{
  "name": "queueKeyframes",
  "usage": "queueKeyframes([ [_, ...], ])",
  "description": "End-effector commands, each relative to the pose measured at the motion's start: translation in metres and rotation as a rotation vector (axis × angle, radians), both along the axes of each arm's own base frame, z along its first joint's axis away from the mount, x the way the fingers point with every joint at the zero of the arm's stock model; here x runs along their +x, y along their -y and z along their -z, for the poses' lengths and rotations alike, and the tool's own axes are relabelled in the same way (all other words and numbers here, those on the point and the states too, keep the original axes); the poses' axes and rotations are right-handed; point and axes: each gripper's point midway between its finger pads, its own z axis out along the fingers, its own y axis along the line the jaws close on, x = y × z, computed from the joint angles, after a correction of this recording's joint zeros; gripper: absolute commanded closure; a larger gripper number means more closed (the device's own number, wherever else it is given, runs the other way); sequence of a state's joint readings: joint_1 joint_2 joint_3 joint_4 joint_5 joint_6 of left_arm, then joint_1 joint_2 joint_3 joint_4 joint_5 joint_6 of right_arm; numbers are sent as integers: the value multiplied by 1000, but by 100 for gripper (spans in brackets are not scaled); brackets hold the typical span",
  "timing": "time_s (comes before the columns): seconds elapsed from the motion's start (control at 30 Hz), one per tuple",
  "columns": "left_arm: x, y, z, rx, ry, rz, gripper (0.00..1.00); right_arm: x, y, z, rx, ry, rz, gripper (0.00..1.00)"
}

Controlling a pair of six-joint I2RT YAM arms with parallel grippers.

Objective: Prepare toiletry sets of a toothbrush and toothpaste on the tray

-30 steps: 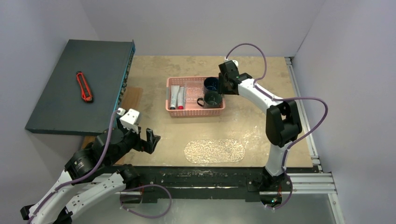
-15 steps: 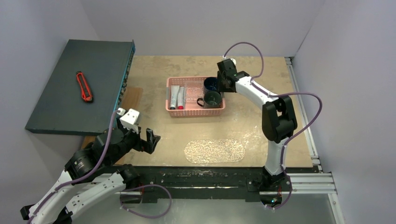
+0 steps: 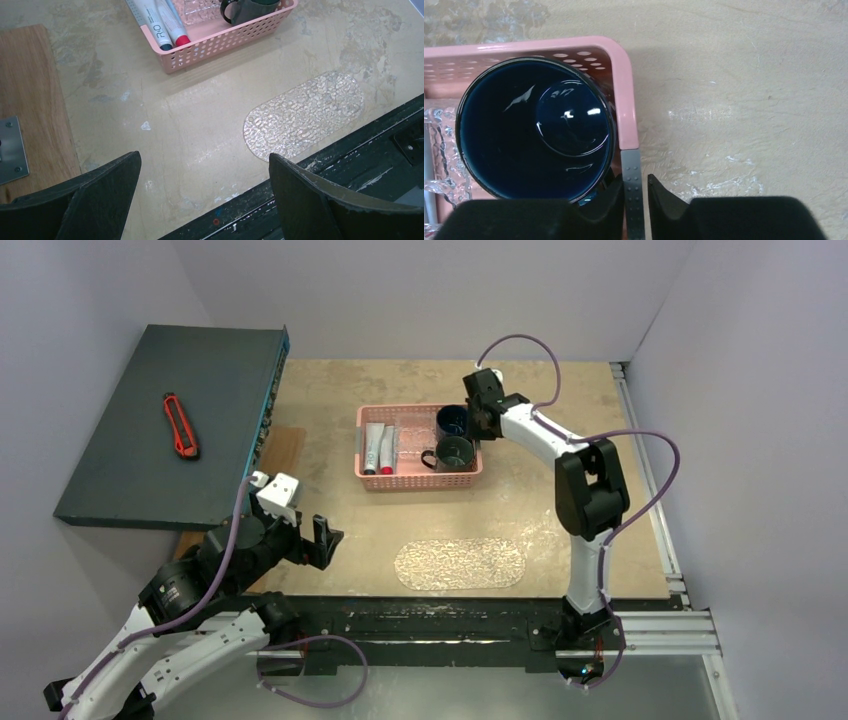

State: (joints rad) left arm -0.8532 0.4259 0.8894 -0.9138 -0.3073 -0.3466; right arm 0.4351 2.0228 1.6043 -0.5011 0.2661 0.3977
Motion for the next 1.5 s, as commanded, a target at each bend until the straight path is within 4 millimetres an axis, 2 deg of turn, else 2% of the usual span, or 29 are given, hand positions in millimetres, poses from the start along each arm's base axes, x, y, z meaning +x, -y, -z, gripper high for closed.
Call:
queueKeyframes([
  [0.0,3,0,-4,3,30,-1,1,2,-3,-12,3,18,-16,81],
  [0.13,3,-1,-4,4,32,-3,1,0,1,-10,-1,12,-15,98],
  [0.17,3,-1,-4,4,31,-4,1,-1,3,-10,-5,10,-12,100],
  [0.4,4,-1,-4,7,31,-5,1,-6,24,-13,-50,20,4,100],
  [0.9,3,-1,-4,6,33,4,1,-35,73,-21,-202,60,18,100],
  [1.1,1,0,-6,-7,39,12,1,-29,103,-28,-210,64,87,100],
  [1.3,-1,1,-7,-12,39,22,1,-24,106,-42,-203,71,100,100],
  [1.33,-1,0,-7,-14,41,22,1,-24,106,-45,-200,70,105,98],
  [1.47,-1,0,-8,-20,46,25,1,-24,105,-59,-190,89,111,75],
])
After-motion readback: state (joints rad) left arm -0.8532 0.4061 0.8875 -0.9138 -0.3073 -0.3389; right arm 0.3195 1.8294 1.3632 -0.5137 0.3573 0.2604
